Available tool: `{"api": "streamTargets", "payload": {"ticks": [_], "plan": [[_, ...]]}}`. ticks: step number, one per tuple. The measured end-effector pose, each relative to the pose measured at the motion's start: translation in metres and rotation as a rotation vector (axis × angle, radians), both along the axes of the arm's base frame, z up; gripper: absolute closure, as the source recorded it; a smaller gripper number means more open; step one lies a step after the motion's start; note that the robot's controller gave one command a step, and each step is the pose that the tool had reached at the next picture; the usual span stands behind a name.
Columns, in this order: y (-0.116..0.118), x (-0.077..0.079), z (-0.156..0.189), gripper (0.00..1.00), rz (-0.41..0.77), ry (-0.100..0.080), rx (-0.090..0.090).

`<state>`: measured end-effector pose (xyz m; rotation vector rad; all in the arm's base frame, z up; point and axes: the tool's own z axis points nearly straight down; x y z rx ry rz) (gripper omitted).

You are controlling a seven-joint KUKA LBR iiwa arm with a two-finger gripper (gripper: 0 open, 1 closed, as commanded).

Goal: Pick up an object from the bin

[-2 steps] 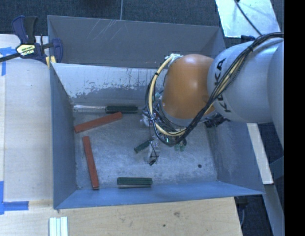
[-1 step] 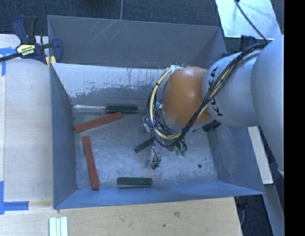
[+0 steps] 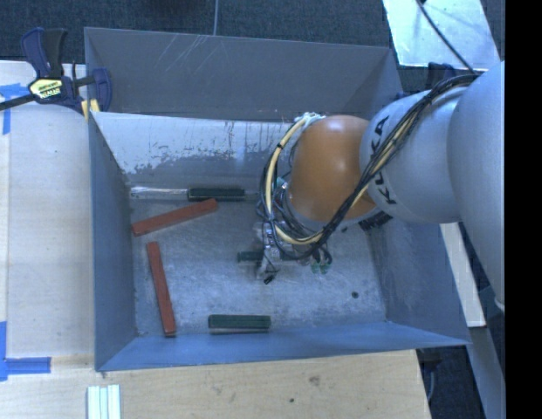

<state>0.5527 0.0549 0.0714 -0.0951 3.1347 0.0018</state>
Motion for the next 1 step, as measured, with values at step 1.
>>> {"api": "streamTargets", "payload": {"ticks": [1], "plan": [[0.0382, 0.0035, 0.1495, 1.00, 0.033, -0.007, 0.001]]}}
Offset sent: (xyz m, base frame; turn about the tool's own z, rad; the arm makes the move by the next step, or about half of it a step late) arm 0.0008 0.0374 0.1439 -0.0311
